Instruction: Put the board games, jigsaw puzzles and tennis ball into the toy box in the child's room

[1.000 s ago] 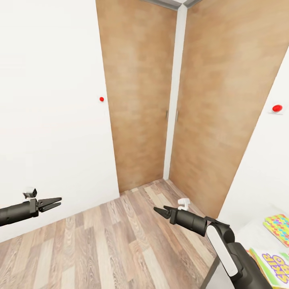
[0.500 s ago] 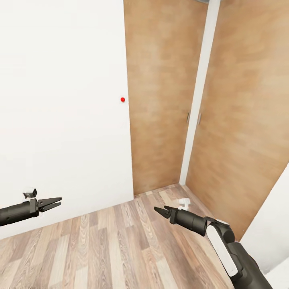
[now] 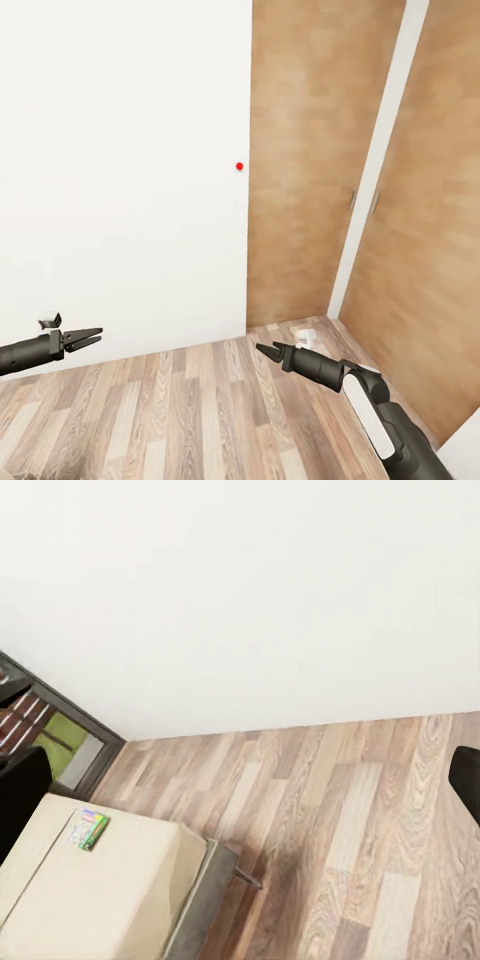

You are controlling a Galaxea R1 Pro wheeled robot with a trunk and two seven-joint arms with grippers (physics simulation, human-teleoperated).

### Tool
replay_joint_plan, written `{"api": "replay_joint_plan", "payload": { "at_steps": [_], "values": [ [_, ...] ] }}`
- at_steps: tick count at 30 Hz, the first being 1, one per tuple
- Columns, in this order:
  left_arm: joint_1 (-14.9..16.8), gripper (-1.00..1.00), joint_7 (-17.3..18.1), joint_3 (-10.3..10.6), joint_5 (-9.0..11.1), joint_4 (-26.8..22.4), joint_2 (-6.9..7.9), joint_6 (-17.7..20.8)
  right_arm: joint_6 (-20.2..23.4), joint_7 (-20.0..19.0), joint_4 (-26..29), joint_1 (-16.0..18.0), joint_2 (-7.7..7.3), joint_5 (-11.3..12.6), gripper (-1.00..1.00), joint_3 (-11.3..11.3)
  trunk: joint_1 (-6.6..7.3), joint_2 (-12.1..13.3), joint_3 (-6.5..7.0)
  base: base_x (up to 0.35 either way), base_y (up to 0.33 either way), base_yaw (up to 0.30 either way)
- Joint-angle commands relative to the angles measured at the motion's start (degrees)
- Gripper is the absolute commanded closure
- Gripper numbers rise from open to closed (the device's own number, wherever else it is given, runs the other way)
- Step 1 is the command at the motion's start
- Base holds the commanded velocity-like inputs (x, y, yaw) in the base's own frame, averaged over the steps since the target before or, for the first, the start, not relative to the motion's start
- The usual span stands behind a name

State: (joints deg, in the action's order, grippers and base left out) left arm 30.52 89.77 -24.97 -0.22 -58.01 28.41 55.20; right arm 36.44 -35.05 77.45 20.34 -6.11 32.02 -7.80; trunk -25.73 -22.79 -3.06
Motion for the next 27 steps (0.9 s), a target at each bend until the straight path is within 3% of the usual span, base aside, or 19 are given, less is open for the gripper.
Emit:
{"api": "replay_joint_plan", "payload": {
  "at_steps": [1,27],
  "values": [
    [0.1,-1.00,0.2,0.0,0.0,0.0,-0.01,0.6,0.4,0.1,0.1,0.0,-0.04,0.4,-1.00,0.0,-0.05,-0.1,-0.13,0.123,0.000,0.292],
    [0.1,-1.00,0.2,0.0,-0.1,0.0,-0.02,0.6,0.5,0.2,0.0,0.0,-0.04,0.4,-1.00,0.0,-0.05,-0.1,-0.13,0.121,0.000,0.292]
  ]
}}
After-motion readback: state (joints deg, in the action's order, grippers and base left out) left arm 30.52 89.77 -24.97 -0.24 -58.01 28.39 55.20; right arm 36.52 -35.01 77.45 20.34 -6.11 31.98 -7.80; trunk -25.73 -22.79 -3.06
